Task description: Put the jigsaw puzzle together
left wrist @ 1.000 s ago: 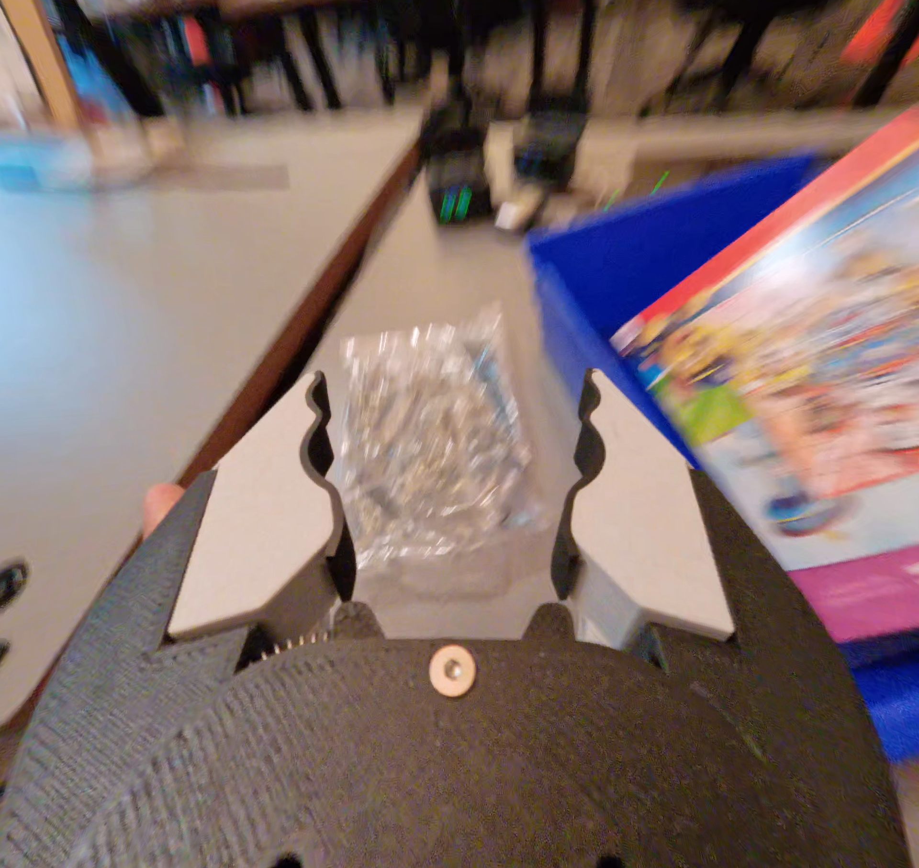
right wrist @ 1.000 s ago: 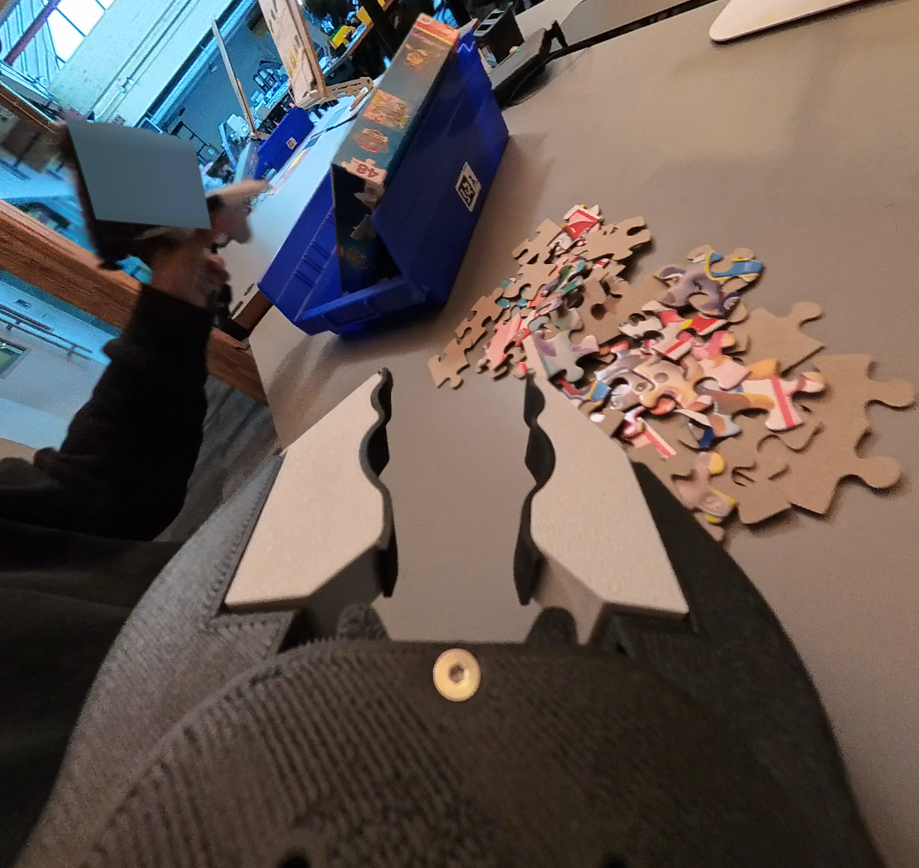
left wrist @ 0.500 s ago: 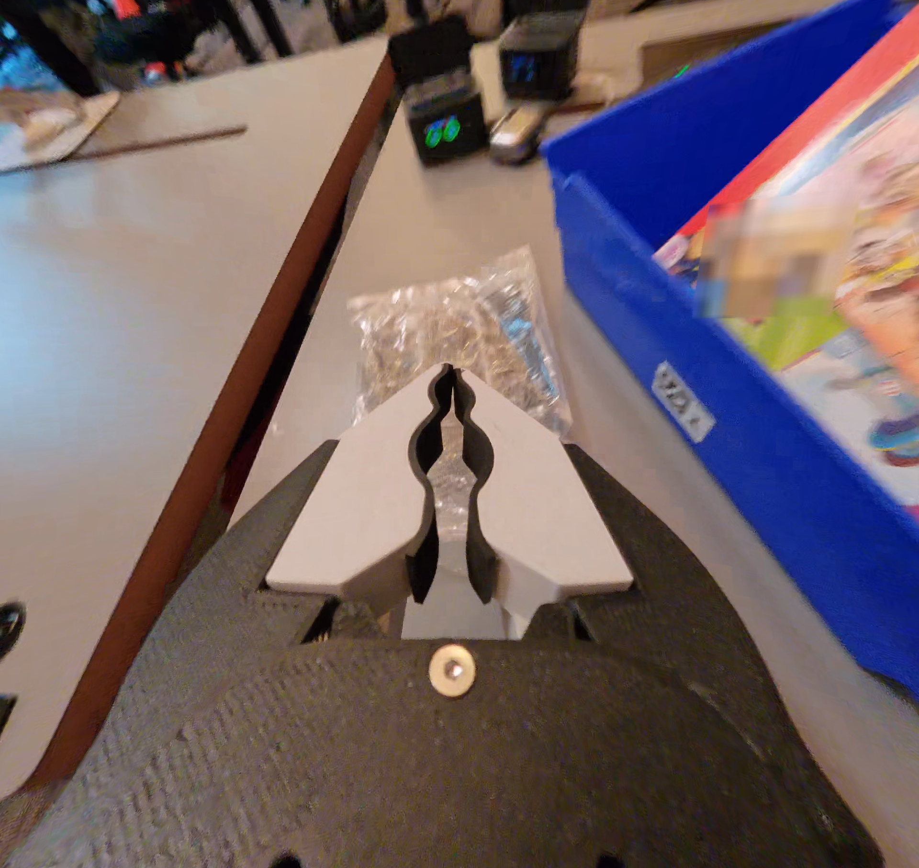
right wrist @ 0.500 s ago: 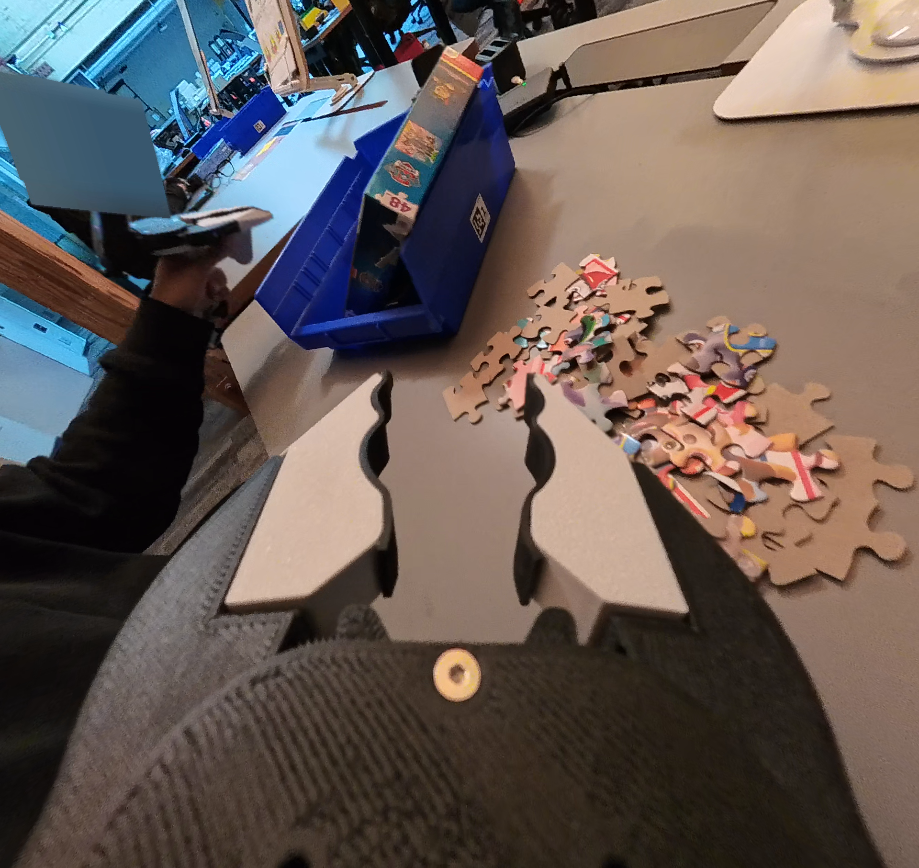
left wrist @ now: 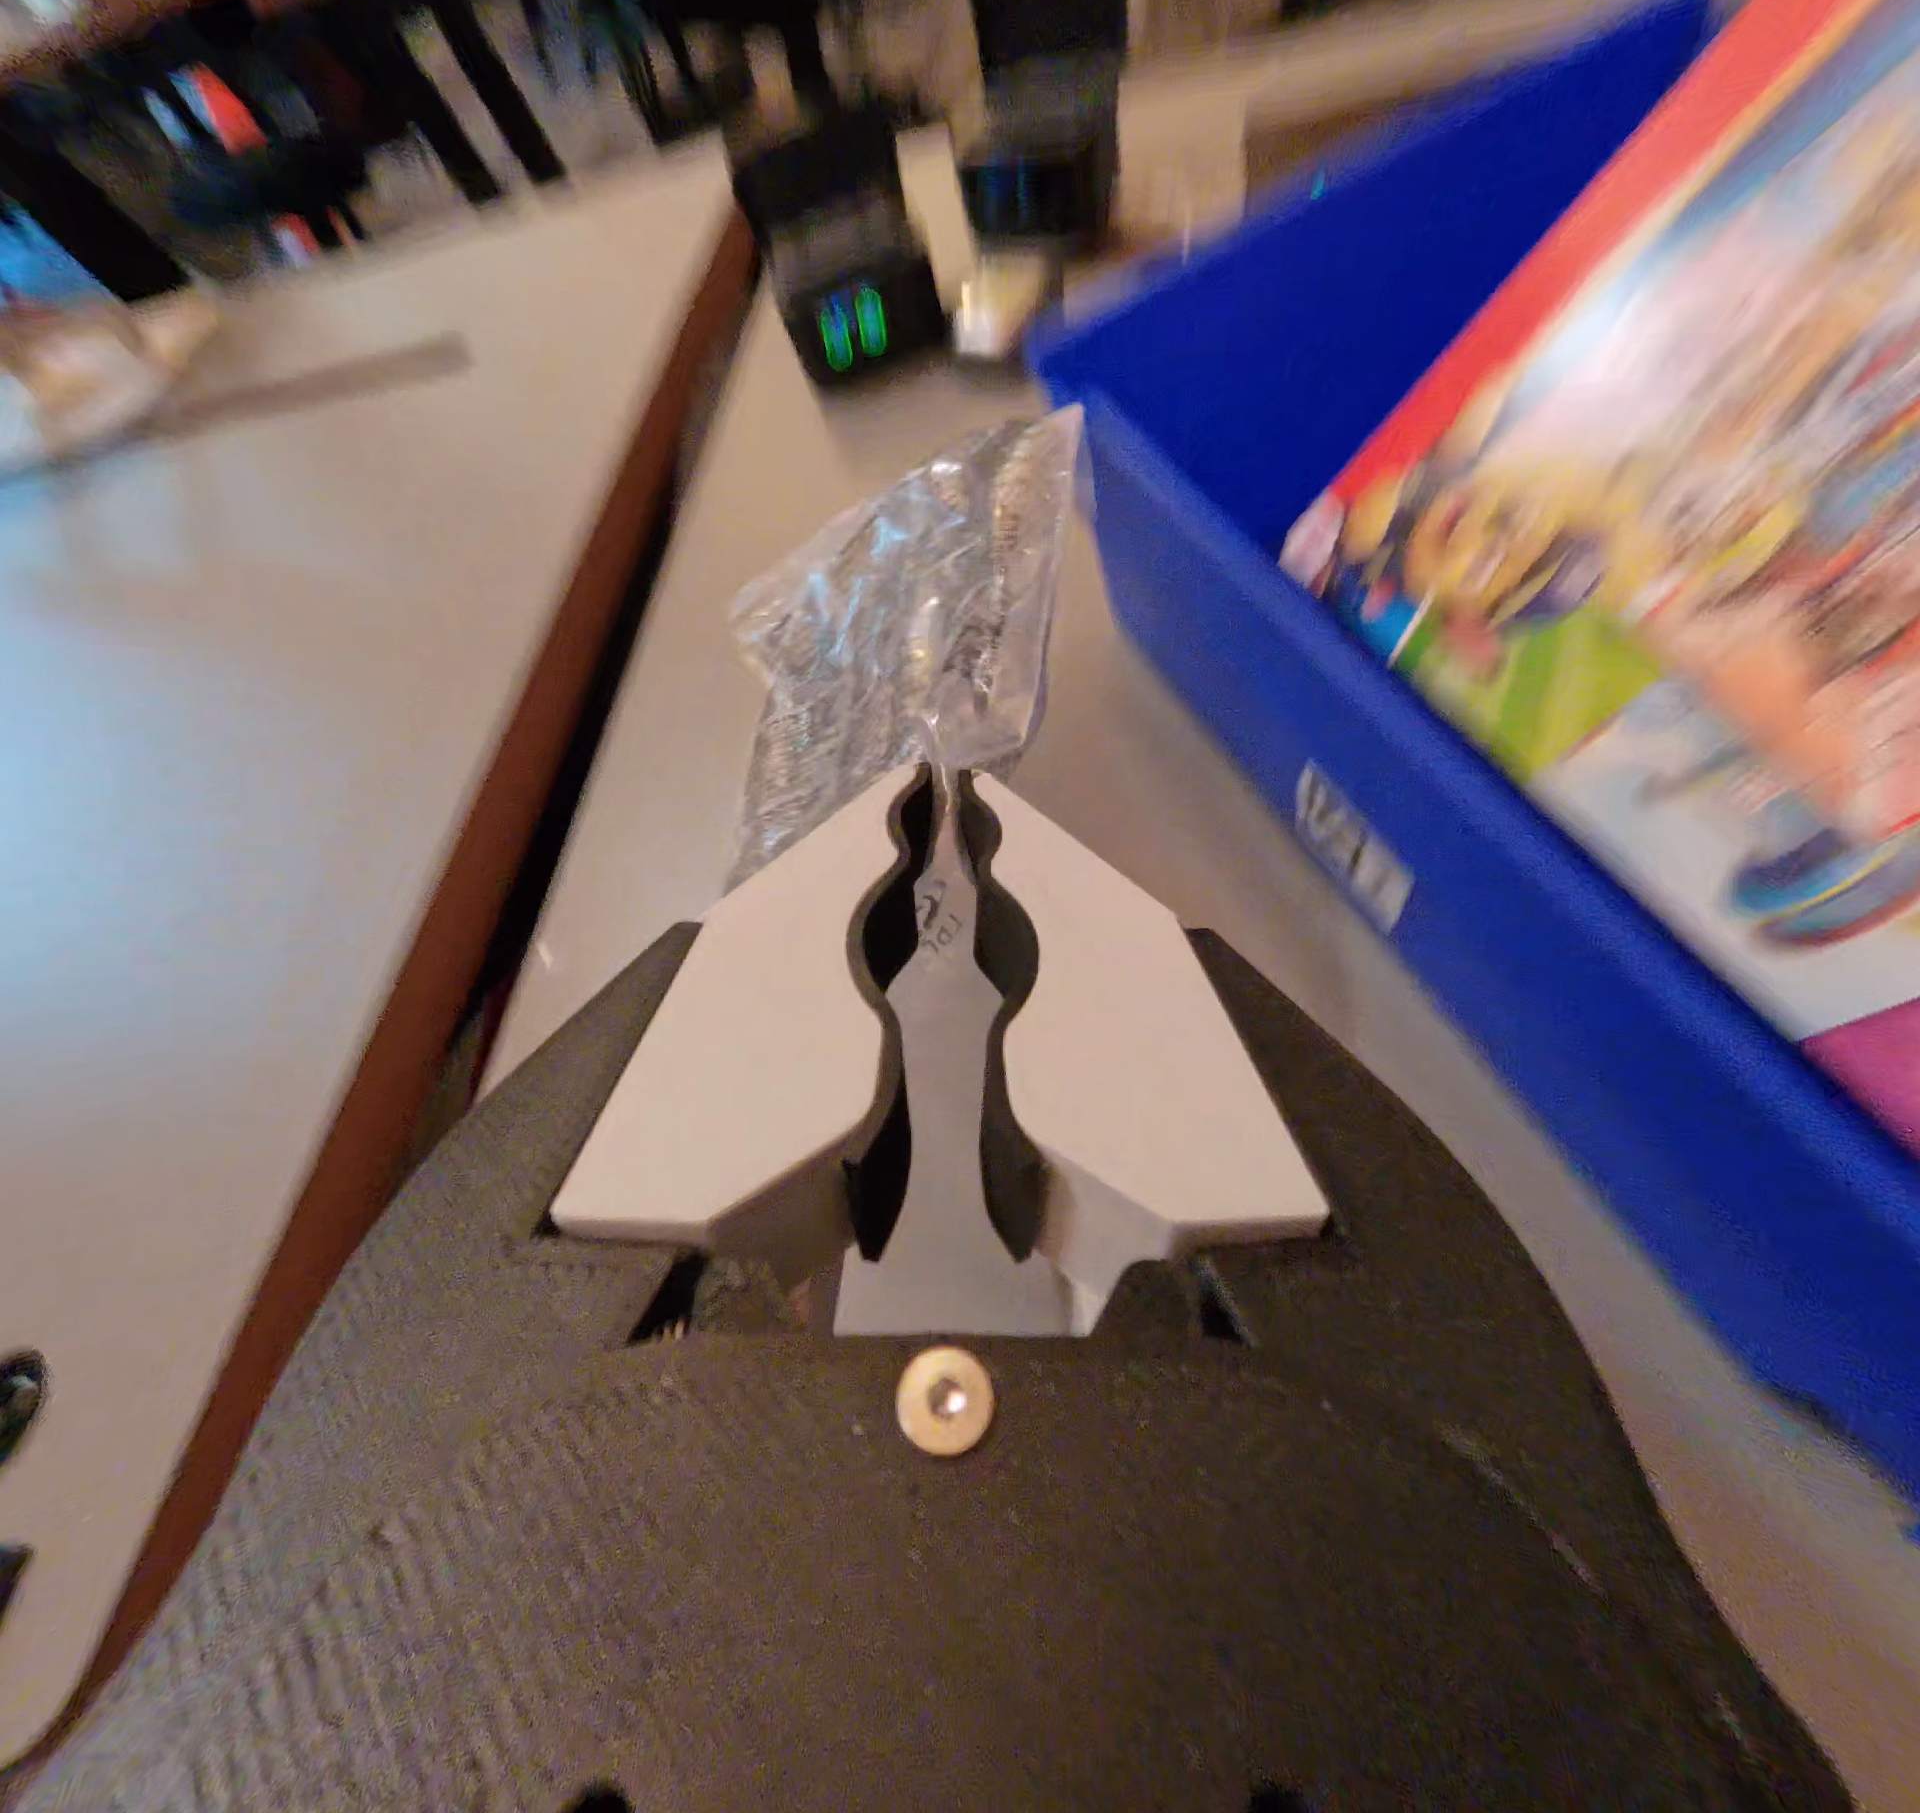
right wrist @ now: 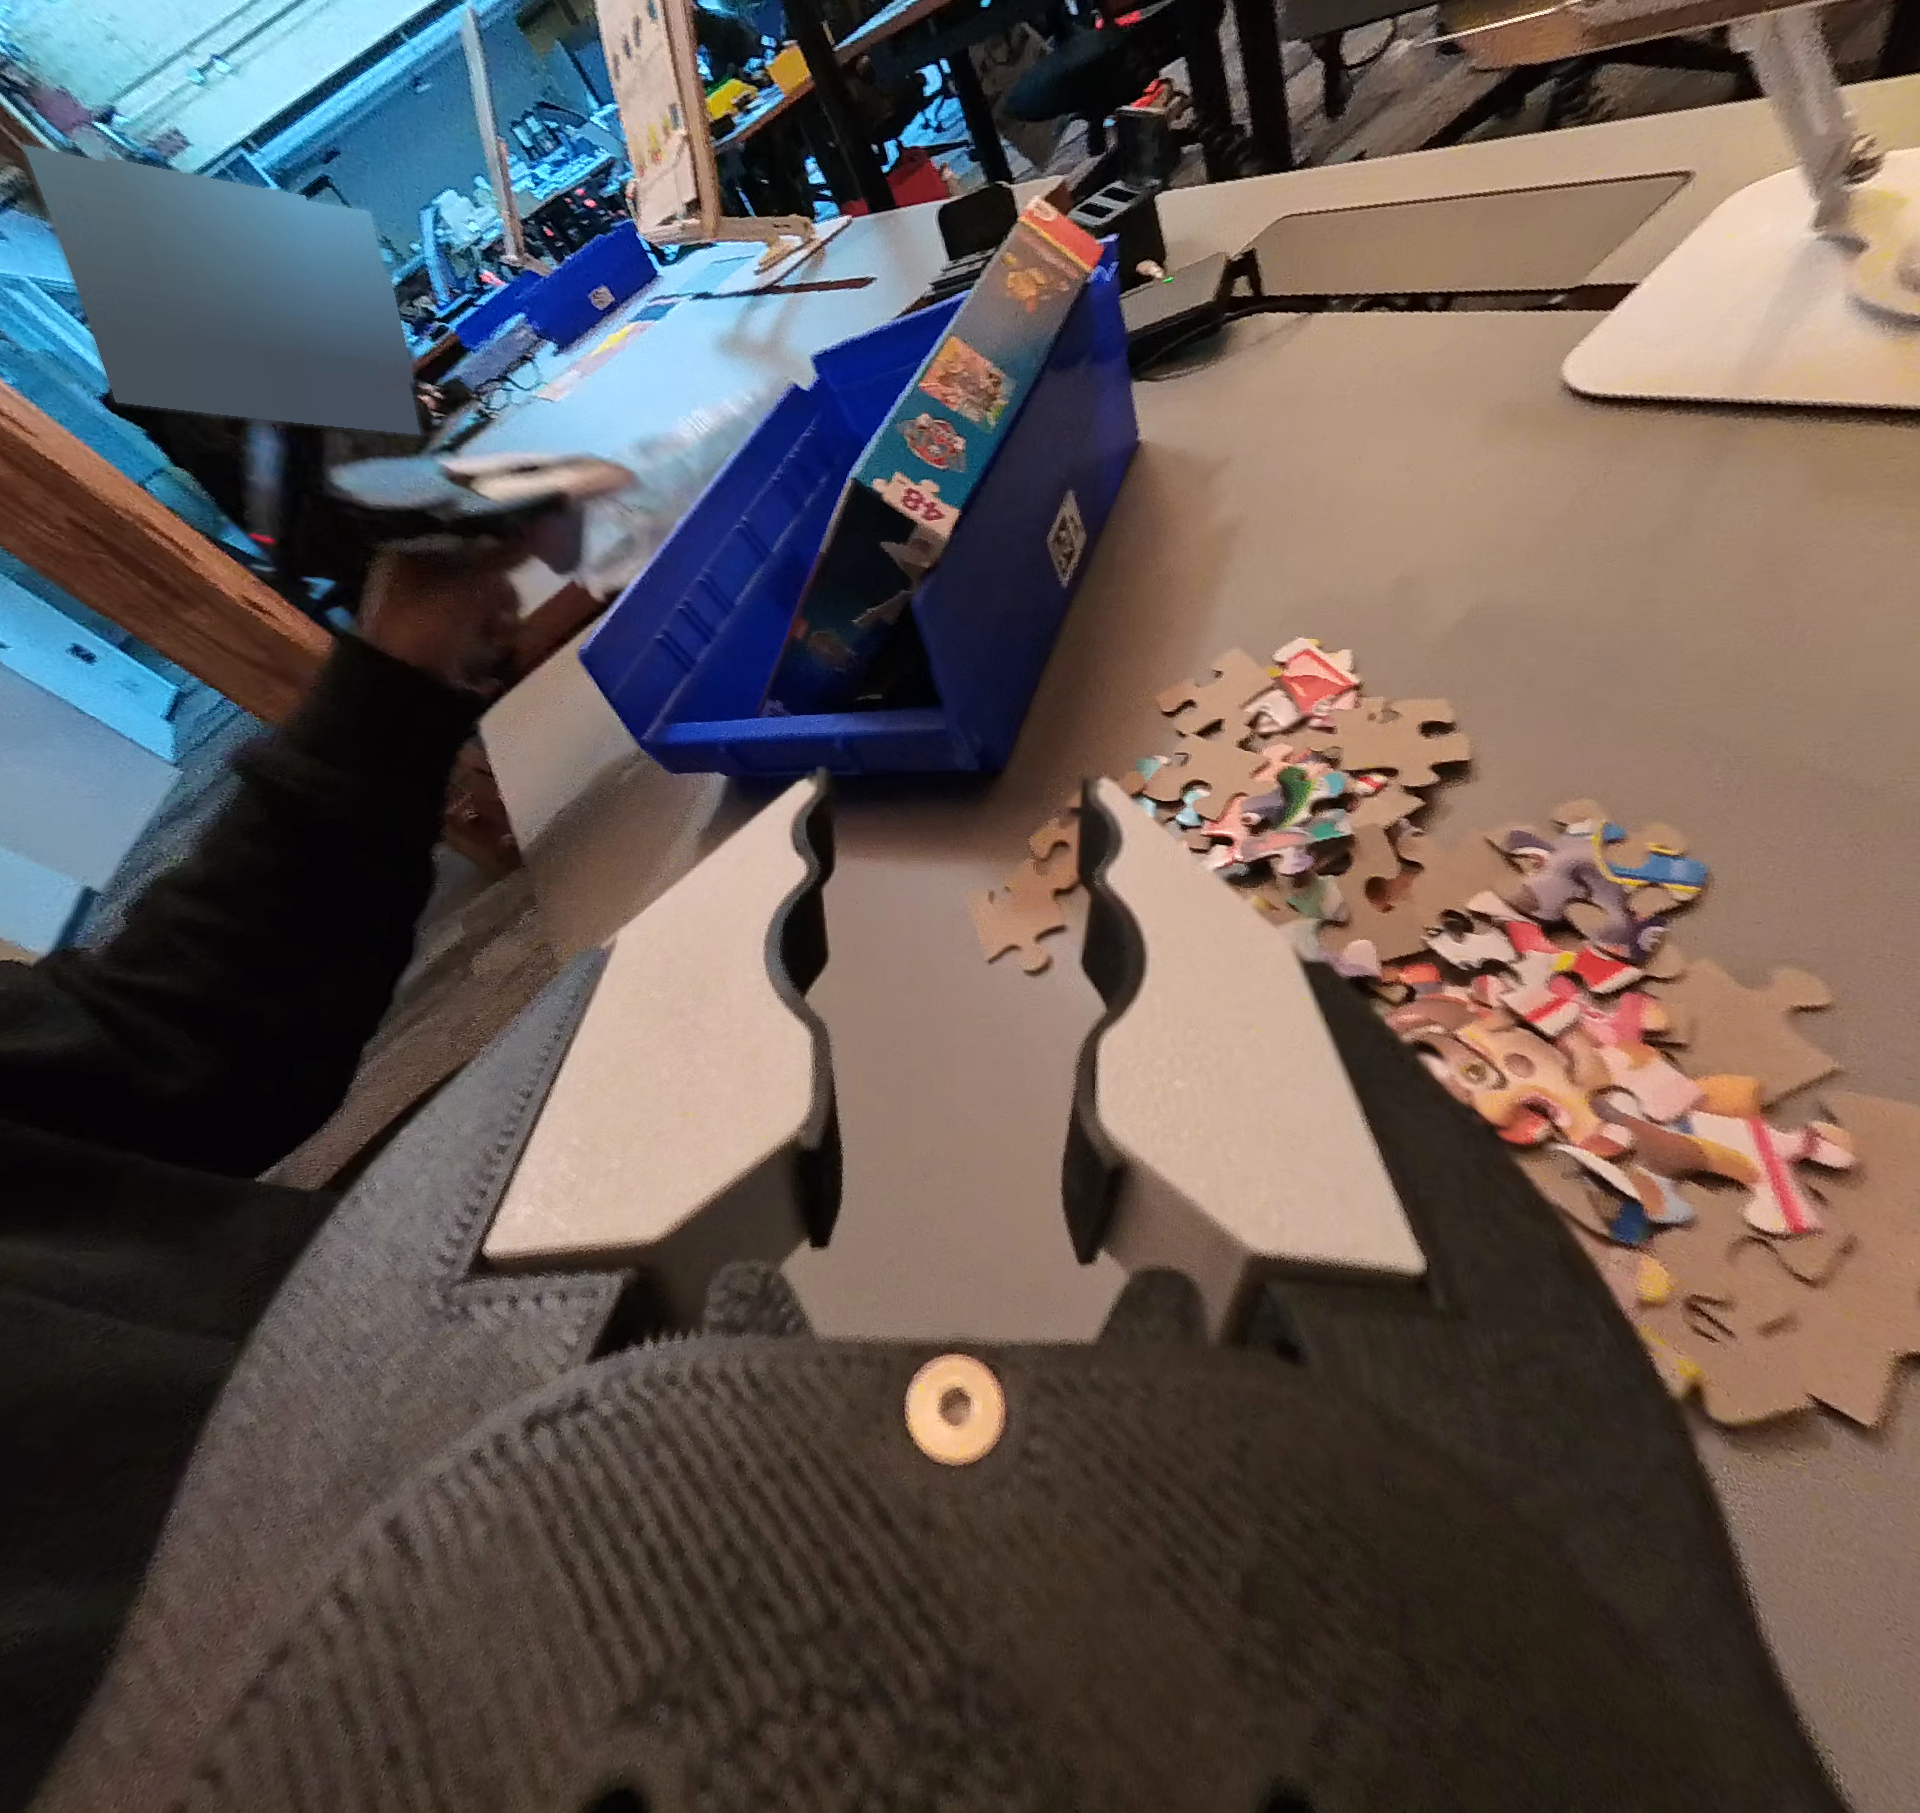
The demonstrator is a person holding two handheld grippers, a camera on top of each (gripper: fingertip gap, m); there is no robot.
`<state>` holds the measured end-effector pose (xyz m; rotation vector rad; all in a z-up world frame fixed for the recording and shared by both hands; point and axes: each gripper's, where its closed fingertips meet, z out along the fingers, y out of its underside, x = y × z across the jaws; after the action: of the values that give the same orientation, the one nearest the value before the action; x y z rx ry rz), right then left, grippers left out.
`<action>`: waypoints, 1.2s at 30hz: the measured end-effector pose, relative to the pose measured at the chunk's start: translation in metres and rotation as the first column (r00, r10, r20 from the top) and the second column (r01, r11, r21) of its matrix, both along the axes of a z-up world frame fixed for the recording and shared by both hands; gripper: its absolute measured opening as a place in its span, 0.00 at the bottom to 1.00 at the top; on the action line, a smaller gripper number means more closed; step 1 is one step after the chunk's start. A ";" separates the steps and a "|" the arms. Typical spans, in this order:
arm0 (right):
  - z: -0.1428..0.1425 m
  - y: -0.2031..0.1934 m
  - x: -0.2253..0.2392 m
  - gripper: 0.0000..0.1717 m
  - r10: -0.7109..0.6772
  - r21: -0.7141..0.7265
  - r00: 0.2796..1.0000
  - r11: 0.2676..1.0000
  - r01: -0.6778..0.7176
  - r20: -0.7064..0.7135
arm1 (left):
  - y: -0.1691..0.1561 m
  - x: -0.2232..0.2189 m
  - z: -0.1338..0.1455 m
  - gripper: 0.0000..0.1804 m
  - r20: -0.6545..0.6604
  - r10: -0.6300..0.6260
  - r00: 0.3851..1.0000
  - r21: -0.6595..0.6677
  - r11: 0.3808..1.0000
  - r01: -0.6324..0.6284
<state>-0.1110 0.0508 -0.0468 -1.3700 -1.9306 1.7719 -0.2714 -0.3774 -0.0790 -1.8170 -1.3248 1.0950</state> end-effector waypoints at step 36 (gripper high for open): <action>-0.029 0.004 0.008 0.28 0.038 -0.163 0.997 0.986 -0.026 0.069 | 0.108 0.077 -0.039 0.10 0.099 -0.020 0.995 0.193 0.981 0.000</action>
<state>-0.1032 0.0545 -0.0759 -1.4821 -1.8900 1.9584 -0.1947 -0.2693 -0.1182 -1.7512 -1.4263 0.8471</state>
